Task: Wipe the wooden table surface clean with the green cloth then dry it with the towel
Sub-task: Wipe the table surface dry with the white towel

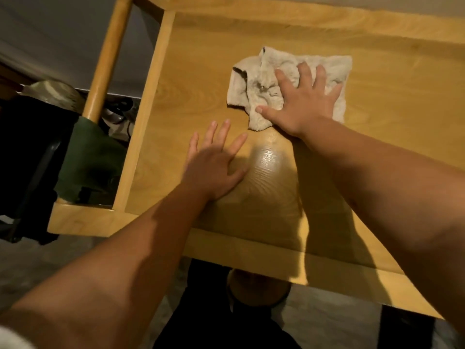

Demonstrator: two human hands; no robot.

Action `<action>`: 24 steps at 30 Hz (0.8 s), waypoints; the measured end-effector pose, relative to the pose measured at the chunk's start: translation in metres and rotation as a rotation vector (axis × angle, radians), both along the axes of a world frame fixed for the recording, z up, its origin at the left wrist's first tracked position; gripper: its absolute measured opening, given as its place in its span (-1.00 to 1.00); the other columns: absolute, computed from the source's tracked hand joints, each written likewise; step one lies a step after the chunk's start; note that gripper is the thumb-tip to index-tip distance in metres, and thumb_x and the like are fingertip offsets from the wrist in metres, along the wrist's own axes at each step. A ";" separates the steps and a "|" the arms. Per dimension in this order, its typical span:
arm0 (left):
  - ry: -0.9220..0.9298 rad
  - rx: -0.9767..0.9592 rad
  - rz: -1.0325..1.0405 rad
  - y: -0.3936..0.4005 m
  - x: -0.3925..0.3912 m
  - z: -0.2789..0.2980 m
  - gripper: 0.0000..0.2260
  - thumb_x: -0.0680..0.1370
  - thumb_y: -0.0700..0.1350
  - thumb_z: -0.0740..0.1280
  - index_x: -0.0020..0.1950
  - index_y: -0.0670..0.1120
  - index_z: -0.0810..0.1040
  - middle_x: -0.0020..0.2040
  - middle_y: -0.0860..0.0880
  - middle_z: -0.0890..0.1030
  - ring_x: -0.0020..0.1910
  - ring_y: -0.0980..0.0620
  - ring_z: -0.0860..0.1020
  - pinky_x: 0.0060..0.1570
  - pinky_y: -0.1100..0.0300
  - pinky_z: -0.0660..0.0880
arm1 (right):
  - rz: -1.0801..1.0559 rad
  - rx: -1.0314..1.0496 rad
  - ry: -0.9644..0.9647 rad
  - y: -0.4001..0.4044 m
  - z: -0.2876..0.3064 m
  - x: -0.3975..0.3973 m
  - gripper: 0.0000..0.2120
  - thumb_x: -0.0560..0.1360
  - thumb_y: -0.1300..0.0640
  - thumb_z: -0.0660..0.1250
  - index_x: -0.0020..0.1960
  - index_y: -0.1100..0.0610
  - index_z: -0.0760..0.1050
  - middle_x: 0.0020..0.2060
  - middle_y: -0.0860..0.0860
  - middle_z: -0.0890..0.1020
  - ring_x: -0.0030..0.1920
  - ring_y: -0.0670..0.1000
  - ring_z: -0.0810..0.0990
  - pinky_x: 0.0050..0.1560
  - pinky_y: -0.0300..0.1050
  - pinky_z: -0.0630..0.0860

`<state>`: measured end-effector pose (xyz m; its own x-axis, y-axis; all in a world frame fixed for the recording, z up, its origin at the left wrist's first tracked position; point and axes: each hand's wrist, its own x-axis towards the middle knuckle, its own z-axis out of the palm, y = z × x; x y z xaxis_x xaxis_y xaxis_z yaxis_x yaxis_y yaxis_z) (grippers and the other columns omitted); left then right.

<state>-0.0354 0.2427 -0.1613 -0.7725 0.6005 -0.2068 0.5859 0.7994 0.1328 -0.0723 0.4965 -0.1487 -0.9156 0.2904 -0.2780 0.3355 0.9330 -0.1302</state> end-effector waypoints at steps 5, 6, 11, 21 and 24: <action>-0.006 -0.020 0.010 0.003 0.002 0.005 -0.35 0.54 0.38 0.05 0.61 0.20 0.12 0.68 -0.10 0.06 0.65 -0.18 -0.01 0.52 -0.32 -0.02 | -0.015 0.009 0.012 -0.017 0.000 0.054 -0.07 0.27 -0.67 -0.11 0.55 -0.30 -0.10 0.61 0.03 -0.03 0.58 0.27 -0.19 0.34 0.59 -0.15; -0.011 -0.026 0.016 0.003 0.002 0.007 -0.38 0.55 0.35 0.05 0.59 0.19 0.18 0.68 -0.10 0.05 0.66 -0.17 -0.02 0.53 -0.31 -0.04 | -0.022 0.007 0.018 -0.022 -0.001 0.065 -0.08 0.28 -0.67 -0.11 0.55 -0.31 -0.10 0.61 0.03 -0.02 0.58 0.27 -0.19 0.35 0.59 -0.16; -0.027 -0.040 0.031 0.005 0.003 0.010 -0.44 0.60 0.23 0.03 0.56 0.08 0.32 0.70 -0.02 -0.05 0.66 -0.11 -0.07 0.57 -0.28 -0.06 | -0.052 0.015 0.048 -0.044 -0.002 0.121 -0.09 0.29 -0.66 -0.07 0.55 -0.30 -0.09 0.61 0.03 0.00 0.58 0.25 -0.18 0.36 0.57 -0.20; 0.001 -0.019 0.014 0.002 0.002 0.004 -0.40 0.63 0.40 -0.13 0.64 0.22 0.02 0.70 -0.05 -0.04 0.66 -0.14 -0.06 0.55 -0.27 -0.05 | -0.040 0.022 0.010 -0.076 0.003 0.206 -0.05 0.27 -0.69 -0.10 0.55 -0.30 -0.13 0.62 0.03 -0.04 0.58 0.25 -0.22 0.35 0.57 -0.20; 0.008 -0.005 0.002 0.000 0.002 0.003 -0.39 0.61 0.39 -0.15 0.64 0.23 0.02 0.70 -0.05 -0.05 0.66 -0.16 -0.06 0.55 -0.28 -0.05 | -0.050 0.033 0.002 -0.085 0.004 0.235 -0.04 0.25 -0.70 -0.13 0.54 -0.31 -0.12 0.62 0.01 -0.04 0.58 0.24 -0.23 0.36 0.55 -0.23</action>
<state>-0.0337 0.2424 -0.1583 -0.7751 0.5981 -0.2039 0.5855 0.8011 0.1244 0.1622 0.4111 -0.1446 -0.9004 0.3446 -0.2655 0.3812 0.9190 -0.1002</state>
